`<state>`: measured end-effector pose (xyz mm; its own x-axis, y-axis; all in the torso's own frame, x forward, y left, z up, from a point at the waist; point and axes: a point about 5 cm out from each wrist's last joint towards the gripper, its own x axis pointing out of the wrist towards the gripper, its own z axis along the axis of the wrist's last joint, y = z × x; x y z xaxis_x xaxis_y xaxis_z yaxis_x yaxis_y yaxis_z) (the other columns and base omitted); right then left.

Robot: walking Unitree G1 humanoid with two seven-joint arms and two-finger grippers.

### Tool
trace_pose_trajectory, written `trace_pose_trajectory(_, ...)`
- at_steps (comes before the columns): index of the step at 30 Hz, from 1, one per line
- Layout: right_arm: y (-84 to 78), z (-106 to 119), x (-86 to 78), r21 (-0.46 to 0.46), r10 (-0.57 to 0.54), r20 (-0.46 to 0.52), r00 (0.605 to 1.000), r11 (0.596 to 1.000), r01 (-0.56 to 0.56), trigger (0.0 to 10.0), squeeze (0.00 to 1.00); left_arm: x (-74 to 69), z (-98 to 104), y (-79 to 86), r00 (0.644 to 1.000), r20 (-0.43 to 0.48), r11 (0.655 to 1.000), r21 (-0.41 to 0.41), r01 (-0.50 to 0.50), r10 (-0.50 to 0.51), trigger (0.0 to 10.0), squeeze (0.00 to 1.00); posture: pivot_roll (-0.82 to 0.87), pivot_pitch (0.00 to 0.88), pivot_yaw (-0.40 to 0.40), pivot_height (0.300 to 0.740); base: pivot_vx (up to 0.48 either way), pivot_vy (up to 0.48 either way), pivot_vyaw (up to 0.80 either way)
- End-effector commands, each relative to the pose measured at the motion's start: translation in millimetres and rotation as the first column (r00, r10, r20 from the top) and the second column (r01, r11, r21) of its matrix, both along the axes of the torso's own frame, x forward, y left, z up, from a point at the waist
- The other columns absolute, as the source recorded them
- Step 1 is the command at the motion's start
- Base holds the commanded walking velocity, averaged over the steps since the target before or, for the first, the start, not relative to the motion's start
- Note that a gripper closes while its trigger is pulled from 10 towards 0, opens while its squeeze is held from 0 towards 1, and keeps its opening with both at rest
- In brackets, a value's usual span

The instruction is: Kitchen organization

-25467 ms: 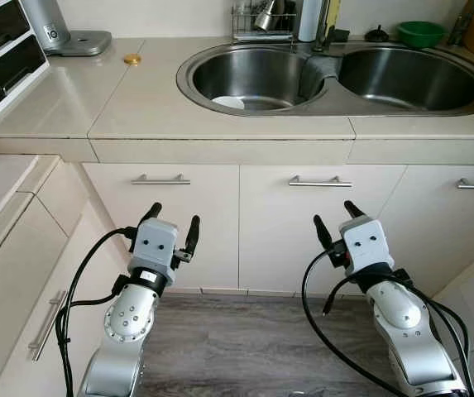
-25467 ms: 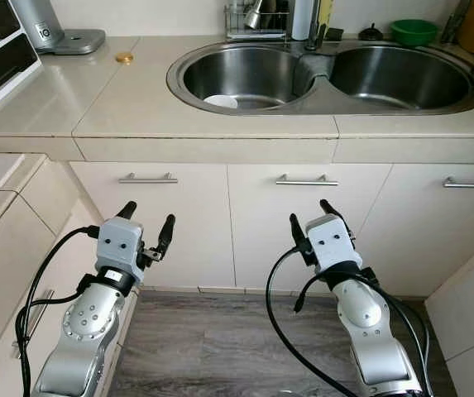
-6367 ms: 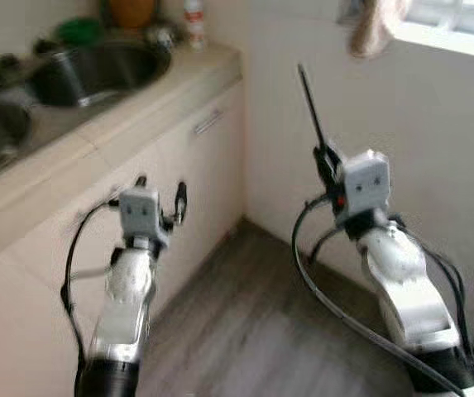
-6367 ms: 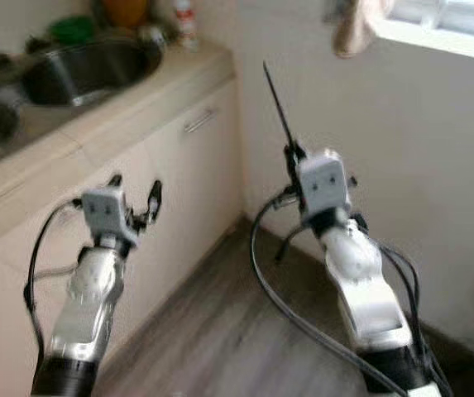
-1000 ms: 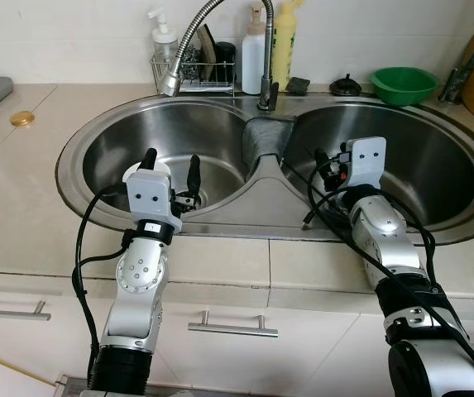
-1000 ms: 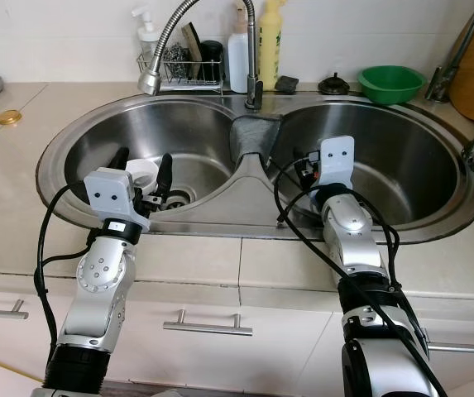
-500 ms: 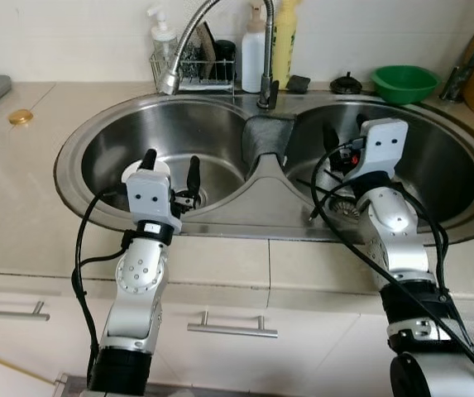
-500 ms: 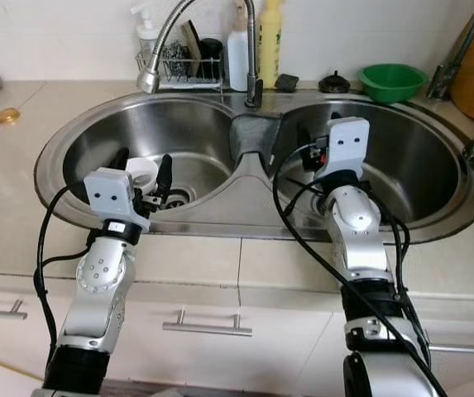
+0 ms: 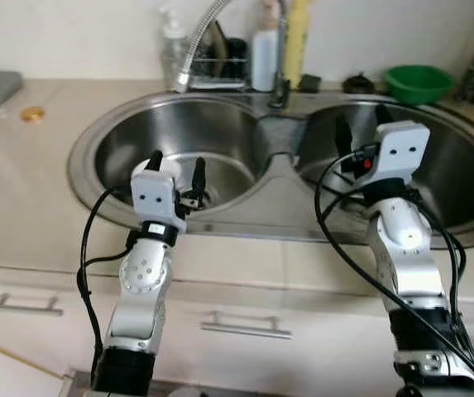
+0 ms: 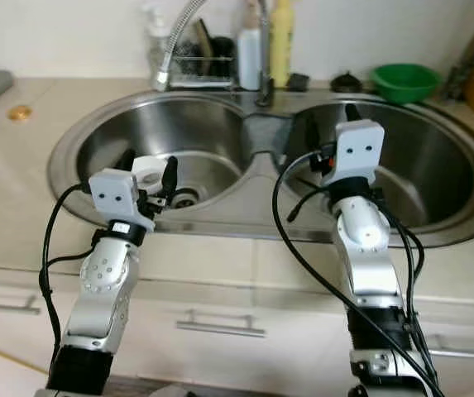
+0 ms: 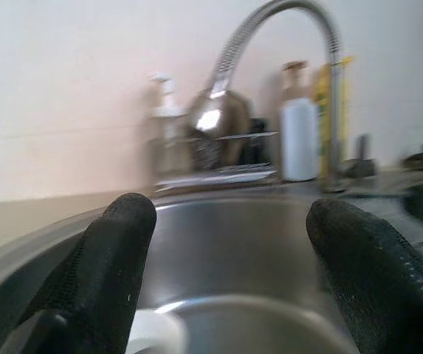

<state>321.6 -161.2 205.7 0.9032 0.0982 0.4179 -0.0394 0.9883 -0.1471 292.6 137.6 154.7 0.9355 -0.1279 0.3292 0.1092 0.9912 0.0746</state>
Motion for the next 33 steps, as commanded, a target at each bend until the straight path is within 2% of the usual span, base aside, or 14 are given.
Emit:
trace_pose_trajectory(1, 7.2, 5, -5.1, -0.021, 0.019, 0.022, 1.0, 1.0, -0.018, 10.0, 0.0, 0.1, 6, 0.0, 1.0, 0.027, 1.0, -0.001, 0.002, -0.002, 10.0, 0.0, -0.08, 0.0, 0.022, 0.74, 0.0, 0.48, 0.0)
trace_pose_trajectory(14, 17.4, -3, -14.7, -0.072, 0.045, 0.009, 0.999, 0.996, -0.045, 10.0, 0.0, -1.3, 6, -1.0, 0.999, 0.035, 1.0, 0.001, 0.006, -0.007, 10.0, 0.0, -0.08, 0.0, 0.019, 0.74, 0.0, 0.48, 0.0)
trace_pose_trajectory(18, 14.5, -6, -16.9, -0.054, 0.029, -0.01, 1.0, 0.998, -0.029, 10.0, 0.0, -2.2, 6, -1.2, 0.999, 0.046, 1.0, 0.006, 0.004, -0.004, 10.0, 0.0, -0.08, 0.0, 0.017, 0.74, 0.0, 0.0, 0.0)
trace_pose_trajectory(23, 14.2, -15, -23.7, -0.031, 0.02, -0.043, 0.999, 0.999, -0.021, 10.0, 0.0, -2.6, 7, -0.5, 0.999, 0.055, 1.0, 0.007, -0.005, 0.005, 10.0, 0.0, -0.08, 0.0, 0.016, 0.74, 0.0, 0.0, -0.76)
trace_pose_trajectory(33, 14.8, -7, -33.5, -0.046, 0.019, 0.016, 1.0, 0.999, -0.018, 10.0, 0.0, -1.9, 5, -1.0, 0.999, 0.051, 0.999, 0.038, -0.001, -0.001, 10.0, 0.0, -0.09, 0.0, 0.024, 0.74, 0.0, 0.0, -0.8)
